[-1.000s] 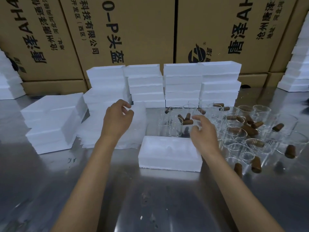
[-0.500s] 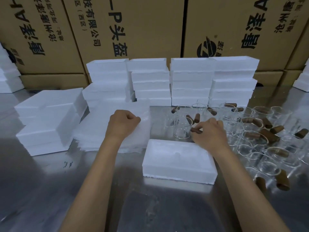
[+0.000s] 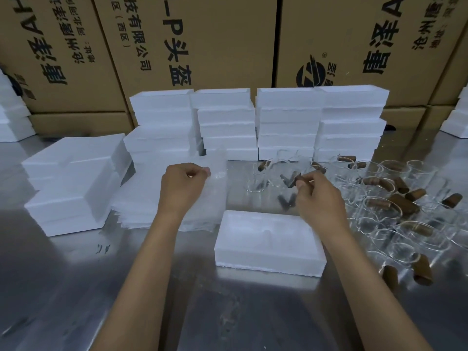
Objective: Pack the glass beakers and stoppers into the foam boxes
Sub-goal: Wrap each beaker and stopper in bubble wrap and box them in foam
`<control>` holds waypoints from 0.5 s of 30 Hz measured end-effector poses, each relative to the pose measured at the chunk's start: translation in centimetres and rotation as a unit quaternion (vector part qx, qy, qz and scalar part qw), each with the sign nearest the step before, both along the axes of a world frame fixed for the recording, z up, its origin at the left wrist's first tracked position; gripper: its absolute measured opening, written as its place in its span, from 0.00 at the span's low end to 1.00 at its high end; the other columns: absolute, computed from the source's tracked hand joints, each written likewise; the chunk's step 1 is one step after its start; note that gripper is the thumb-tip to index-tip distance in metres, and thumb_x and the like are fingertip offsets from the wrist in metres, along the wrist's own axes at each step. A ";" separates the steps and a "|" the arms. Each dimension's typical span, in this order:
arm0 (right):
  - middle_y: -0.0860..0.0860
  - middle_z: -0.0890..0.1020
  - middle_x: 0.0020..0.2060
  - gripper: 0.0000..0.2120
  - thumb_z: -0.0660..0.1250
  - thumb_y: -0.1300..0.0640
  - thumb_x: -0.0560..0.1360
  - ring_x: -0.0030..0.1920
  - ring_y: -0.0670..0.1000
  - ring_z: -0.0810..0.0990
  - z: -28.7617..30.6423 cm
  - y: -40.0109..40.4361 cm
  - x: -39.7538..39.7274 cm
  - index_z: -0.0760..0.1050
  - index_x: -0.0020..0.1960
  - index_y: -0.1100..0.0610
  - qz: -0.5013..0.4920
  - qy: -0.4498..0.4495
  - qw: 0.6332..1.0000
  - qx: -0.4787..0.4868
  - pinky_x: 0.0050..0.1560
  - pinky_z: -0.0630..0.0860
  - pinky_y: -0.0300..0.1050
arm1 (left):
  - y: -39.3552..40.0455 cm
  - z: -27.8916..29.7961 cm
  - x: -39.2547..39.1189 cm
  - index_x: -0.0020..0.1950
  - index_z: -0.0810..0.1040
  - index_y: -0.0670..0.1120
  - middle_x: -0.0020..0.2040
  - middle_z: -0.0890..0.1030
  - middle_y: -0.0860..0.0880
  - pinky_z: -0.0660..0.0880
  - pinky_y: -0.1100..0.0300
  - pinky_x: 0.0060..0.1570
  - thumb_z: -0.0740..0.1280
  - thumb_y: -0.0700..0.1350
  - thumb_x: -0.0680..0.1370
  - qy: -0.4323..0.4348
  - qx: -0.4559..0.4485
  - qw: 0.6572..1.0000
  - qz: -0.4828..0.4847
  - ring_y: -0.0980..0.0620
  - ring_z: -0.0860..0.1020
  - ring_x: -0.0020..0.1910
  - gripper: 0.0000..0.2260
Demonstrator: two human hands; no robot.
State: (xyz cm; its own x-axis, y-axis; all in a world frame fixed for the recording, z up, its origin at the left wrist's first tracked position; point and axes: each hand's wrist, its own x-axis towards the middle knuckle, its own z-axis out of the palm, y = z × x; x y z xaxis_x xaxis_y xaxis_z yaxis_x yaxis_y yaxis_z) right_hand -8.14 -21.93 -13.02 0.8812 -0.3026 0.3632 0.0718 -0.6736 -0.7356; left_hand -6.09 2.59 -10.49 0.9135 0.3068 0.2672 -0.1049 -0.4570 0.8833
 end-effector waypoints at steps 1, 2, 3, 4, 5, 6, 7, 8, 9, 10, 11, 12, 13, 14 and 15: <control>0.45 0.78 0.40 0.07 0.60 0.55 0.82 0.46 0.53 0.78 0.3 0.2 -0.1 0.74 0.57 0.55 0.004 -0.020 0.999 0.042 0.45 0.72 0.47 | 0.0 0.2 -0.1 0.43 0.85 0.49 0.43 0.82 0.61 0.70 0.70 0.38 0.69 0.46 0.78 -0.007 -0.019 1.000 -0.001 0.63 0.78 0.42 0.07; 0.45 0.78 0.40 0.07 0.60 0.56 0.82 0.45 0.51 0.78 0.7 0.4 -0.2 0.74 0.57 0.55 0.018 -0.040 0.994 0.096 0.44 0.74 0.45 | -0.1 0.3 -0.2 0.43 0.86 0.50 0.45 0.82 0.62 0.70 0.73 0.38 0.68 0.45 0.78 -0.013 -0.032 0.999 -0.006 0.65 0.78 0.42 0.07; 0.45 0.79 0.39 0.06 0.60 0.56 0.82 0.43 0.49 0.79 1.0 0.7 -0.5 0.74 0.57 0.55 0.044 -0.055 0.985 0.160 0.41 0.74 0.41 | -0.2 0.5 -0.3 0.44 0.86 0.50 0.46 0.82 0.62 0.70 0.76 0.36 0.68 0.43 0.79 -0.019 -0.043 0.999 -0.016 0.69 0.78 0.42 0.08; 0.46 0.80 0.39 0.05 0.61 0.57 0.82 0.40 0.46 0.79 1.4 1.1 -0.7 0.75 0.56 0.54 0.080 -0.061 0.969 0.224 0.38 0.73 0.36 | -0.4 0.6 -0.4 0.44 0.86 0.50 0.46 0.83 0.62 0.69 0.79 0.35 0.67 0.42 0.79 -0.021 -0.051 0.998 -0.033 0.72 0.77 0.41 0.08; 0.46 0.81 0.37 0.05 0.61 0.57 0.83 0.37 0.44 0.77 1.8 1.6 -1.0 0.75 0.54 0.54 0.125 -0.059 0.950 0.278 0.35 0.72 0.34 | -0.7 0.7 -0.6 0.44 0.86 0.49 0.45 0.84 0.61 0.68 0.80 0.35 0.67 0.41 0.79 -0.023 -0.059 0.996 -0.055 0.73 0.77 0.41 0.08; 0.46 0.80 0.36 0.04 0.61 0.58 0.83 0.34 0.43 0.75 2.1 2.1 -1.3 0.75 0.53 0.54 0.171 -0.053 0.931 0.319 0.34 0.70 0.33 | -1.0 0.9 -0.7 0.44 0.86 0.49 0.44 0.85 0.61 0.68 0.80 0.35 0.67 0.41 0.79 -0.024 -0.065 0.994 -0.080 0.73 0.78 0.41 0.08; 0.46 0.80 0.35 0.05 0.61 0.58 0.83 0.33 0.42 0.74 2.1 2.6 -1.6 0.75 0.53 0.54 0.213 -0.045 0.916 0.337 0.34 0.69 0.33 | -1.4 0.9 -0.9 0.43 0.86 0.49 0.42 0.85 0.61 0.68 0.80 0.36 0.68 0.40 0.78 -0.024 -0.071 0.992 -0.103 0.72 0.78 0.42 0.09; 0.46 0.80 0.35 0.05 0.61 0.59 0.83 0.33 0.42 0.73 2.1 3.1 -1.8 0.75 0.54 0.55 0.241 -0.039 0.913 0.327 0.35 0.69 0.33 | -1.8 1.0 -1.1 0.43 0.86 0.49 0.42 0.85 0.62 0.68 0.80 0.36 0.68 0.40 0.78 -0.024 -0.074 0.990 -0.120 0.71 0.79 0.42 0.09; 0.46 0.79 0.35 0.05 0.61 0.59 0.83 0.34 0.42 0.74 1.9 3.5 -1.9 0.75 0.55 0.55 0.248 -0.038 0.923 0.290 0.36 0.70 0.34 | -2.1 1.1 -1.3 0.42 0.86 0.49 0.42 0.85 0.62 0.68 0.79 0.36 0.68 0.40 0.78 -0.028 -0.076 0.989 -0.127 0.70 0.79 0.42 0.09; 0.45 0.79 0.36 0.04 0.61 0.59 0.82 0.35 0.43 0.74 1.7 3.8 -1.9 0.75 0.55 0.55 0.234 -0.048 0.943 0.231 0.38 0.70 0.36 | -2.4 1.1 -1.4 0.41 0.85 0.49 0.43 0.85 0.61 0.69 0.78 0.37 0.68 0.40 0.78 -0.038 -0.073 0.989 -0.123 0.68 0.79 0.42 0.09; 0.44 0.77 0.36 0.04 0.61 0.58 0.82 0.36 0.43 0.74 1.3 3.9 -1.8 0.74 0.54 0.54 0.208 -0.063 0.963 0.162 0.39 0.69 0.40 | -2.7 1.1 -1.5 0.41 0.85 0.50 0.43 0.85 0.60 0.70 0.76 0.37 0.68 0.40 0.78 -0.053 -0.063 0.991 -0.108 0.66 0.79 0.41 0.09; 0.42 0.76 0.35 0.04 0.61 0.57 0.82 0.36 0.43 0.73 1.1 3.9 -1.7 0.74 0.54 0.54 0.175 -0.075 0.977 0.095 0.39 0.68 0.42 | -2.9 1.1 -1.5 0.42 0.84 0.50 0.44 0.85 0.58 0.70 0.75 0.38 0.67 0.40 0.78 -0.072 -0.048 0.992 -0.089 0.63 0.78 0.41 0.09; 0.41 0.75 0.36 0.04 0.61 0.55 0.82 0.37 0.44 0.73 0.9 3.7 -1.6 0.73 0.55 0.53 0.146 -0.080 0.985 0.039 0.39 0.66 0.43 | -3.0 1.1 -1.5 0.42 0.83 0.51 0.45 0.84 0.57 0.71 0.73 0.39 0.67 0.41 0.78 -0.091 -0.035 0.993 -0.070 0.61 0.77 0.40 0.08; 0.42 0.77 0.38 0.04 0.60 0.54 0.82 0.39 0.45 0.74 0.8 3.4 -1.6 0.73 0.55 0.52 0.128 -0.081 0.988 -0.003 0.39 0.66 0.44 | -3.2 1.1 -1.6 0.43 0.83 0.52 0.47 0.84 0.57 0.70 0.72 0.40 0.67 0.42 0.79 -0.108 -0.030 0.992 -0.056 0.61 0.76 0.40 0.08; 0.43 0.78 0.41 0.05 0.60 0.54 0.82 0.42 0.47 0.75 0.6 3.1 -1.6 0.73 0.55 0.51 0.121 -0.082 0.988 -0.043 0.40 0.67 0.44 | -3.5 1.2 -1.7 0.44 0.82 0.53 0.48 0.83 0.56 0.70 0.72 0.40 0.67 0.43 0.79 -0.123 -0.032 0.991 -0.049 0.62 0.76 0.40 0.07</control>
State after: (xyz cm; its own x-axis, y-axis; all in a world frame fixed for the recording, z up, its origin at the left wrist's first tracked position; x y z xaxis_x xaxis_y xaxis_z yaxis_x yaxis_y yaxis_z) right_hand -9.70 -18.82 -12.37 0.8516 -0.0525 0.5216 0.3513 -0.6815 -0.6420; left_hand -7.75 -0.87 -9.27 0.8492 0.2428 0.4689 -0.3623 -0.3781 0.8519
